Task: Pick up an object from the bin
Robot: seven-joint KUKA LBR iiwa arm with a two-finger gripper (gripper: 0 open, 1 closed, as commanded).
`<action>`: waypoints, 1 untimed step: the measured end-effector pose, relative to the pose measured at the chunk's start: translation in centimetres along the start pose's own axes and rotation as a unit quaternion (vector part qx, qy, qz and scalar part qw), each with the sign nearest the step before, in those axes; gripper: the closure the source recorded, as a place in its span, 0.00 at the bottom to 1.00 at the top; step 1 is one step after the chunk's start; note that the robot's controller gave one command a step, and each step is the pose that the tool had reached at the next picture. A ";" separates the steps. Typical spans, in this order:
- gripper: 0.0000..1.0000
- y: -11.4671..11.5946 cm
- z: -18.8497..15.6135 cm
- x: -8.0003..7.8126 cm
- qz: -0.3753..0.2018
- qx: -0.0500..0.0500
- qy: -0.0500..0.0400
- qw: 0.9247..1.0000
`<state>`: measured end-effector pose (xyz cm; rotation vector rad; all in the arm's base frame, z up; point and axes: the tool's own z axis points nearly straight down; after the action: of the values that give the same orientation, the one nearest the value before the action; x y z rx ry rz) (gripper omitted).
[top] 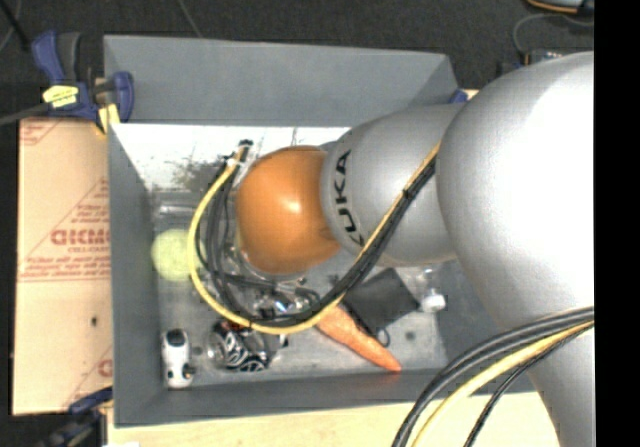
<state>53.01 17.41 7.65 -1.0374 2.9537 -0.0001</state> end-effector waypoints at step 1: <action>1.00 1.0 0.2 0.9 -0.022 0.001 -0.002 1.000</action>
Offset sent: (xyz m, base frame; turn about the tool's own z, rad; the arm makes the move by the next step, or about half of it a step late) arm 0.0000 0.0000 0.0000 0.0000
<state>51.68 17.62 7.46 -1.0997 2.9261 0.0000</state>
